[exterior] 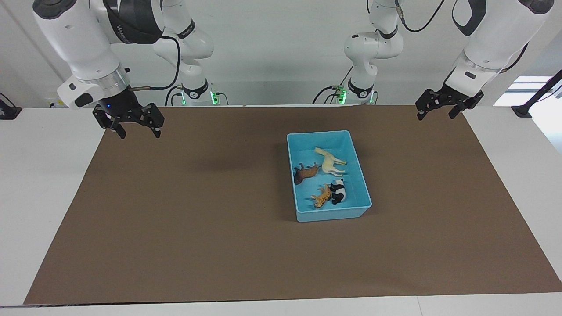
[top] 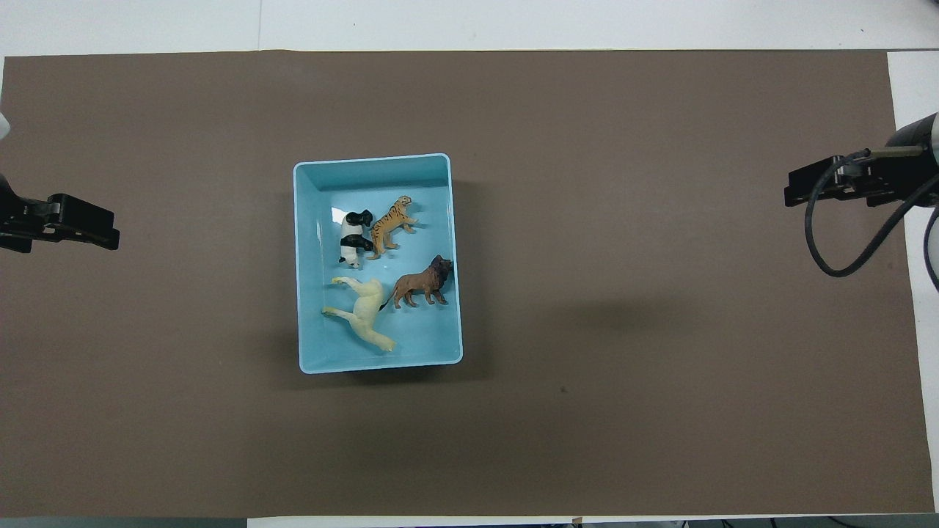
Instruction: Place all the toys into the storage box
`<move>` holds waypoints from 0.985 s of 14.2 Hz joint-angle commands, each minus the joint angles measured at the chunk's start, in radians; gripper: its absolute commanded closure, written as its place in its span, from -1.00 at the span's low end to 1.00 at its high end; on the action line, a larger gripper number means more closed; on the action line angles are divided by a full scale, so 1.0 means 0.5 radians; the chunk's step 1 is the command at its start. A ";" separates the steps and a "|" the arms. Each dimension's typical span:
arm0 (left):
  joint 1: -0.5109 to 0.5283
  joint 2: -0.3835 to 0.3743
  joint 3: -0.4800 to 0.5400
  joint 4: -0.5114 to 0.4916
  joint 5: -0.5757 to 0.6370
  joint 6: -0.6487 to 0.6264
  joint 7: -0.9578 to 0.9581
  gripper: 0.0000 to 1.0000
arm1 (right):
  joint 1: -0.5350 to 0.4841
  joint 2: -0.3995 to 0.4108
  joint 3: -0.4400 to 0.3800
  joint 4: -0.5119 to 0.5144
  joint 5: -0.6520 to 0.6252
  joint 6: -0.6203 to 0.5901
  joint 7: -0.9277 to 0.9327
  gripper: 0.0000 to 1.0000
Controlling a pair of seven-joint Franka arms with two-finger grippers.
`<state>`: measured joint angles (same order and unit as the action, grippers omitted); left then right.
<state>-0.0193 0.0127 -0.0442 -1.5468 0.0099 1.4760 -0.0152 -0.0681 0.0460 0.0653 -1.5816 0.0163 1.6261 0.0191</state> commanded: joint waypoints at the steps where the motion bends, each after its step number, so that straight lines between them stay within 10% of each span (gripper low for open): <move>1: 0.020 -0.032 -0.004 -0.017 -0.020 -0.031 0.030 -1.00 | -0.106 -0.086 0.029 -0.055 -0.024 -0.055 -0.130 -1.00; 14: 0.020 -0.032 -0.004 -0.017 -0.020 -0.031 0.027 -1.00 | -0.164 -0.107 0.029 -0.098 -0.027 -0.089 -0.210 -1.00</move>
<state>-0.0193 0.0126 -0.0442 -1.5468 0.0099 1.4756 -0.0152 -0.1342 0.0202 0.0698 -1.6002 0.0152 1.5902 -0.0558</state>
